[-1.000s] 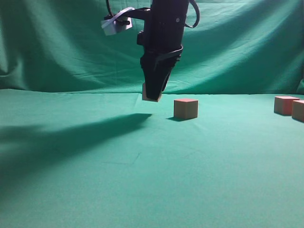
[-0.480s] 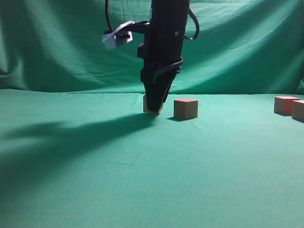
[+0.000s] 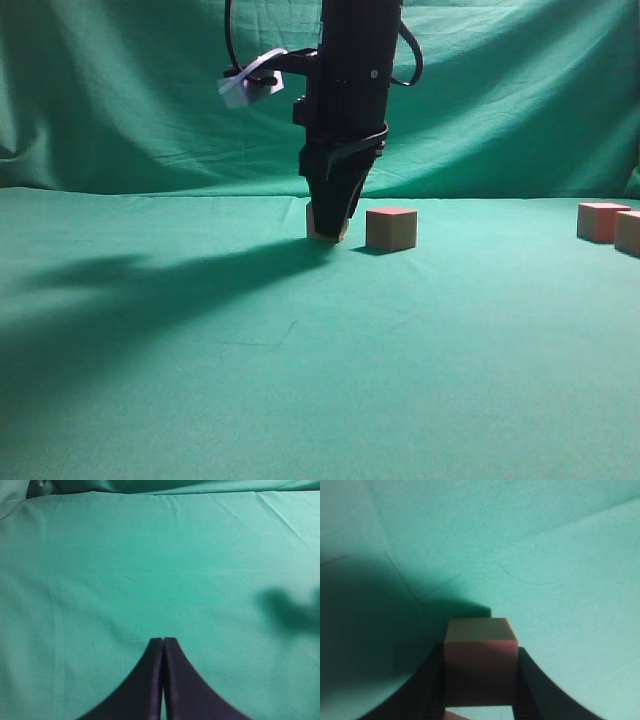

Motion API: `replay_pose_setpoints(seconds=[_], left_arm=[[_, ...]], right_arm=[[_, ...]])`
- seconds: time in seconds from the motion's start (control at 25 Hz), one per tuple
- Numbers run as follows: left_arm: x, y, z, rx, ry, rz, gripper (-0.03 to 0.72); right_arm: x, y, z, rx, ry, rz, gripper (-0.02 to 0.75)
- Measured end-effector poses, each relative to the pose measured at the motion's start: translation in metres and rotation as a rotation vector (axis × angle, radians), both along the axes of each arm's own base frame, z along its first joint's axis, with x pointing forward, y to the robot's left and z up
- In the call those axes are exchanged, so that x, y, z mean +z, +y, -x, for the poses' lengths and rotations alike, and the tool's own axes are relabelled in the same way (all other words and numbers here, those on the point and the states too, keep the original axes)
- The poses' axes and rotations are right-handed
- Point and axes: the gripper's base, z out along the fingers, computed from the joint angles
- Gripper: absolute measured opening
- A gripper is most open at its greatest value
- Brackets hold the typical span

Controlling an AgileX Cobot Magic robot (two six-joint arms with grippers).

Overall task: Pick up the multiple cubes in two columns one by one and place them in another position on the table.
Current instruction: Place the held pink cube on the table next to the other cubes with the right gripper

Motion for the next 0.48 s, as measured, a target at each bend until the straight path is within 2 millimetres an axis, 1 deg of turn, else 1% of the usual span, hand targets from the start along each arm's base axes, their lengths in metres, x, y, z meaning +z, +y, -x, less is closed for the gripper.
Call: replay_pose_setpoints(seconds=[0.44, 0.48], left_arm=[[0.0000, 0.0000, 0.0000, 0.000, 0.000, 0.000, 0.000], [0.0000, 0.0000, 0.0000, 0.000, 0.000, 0.000, 0.000]], right_arm=[[0.0003, -0.0014, -0.0012, 0.008, -0.015, 0.020, 0.280], [-0.0019, -0.0013, -0.0014, 0.008, -0.012, 0.023, 0.280]])
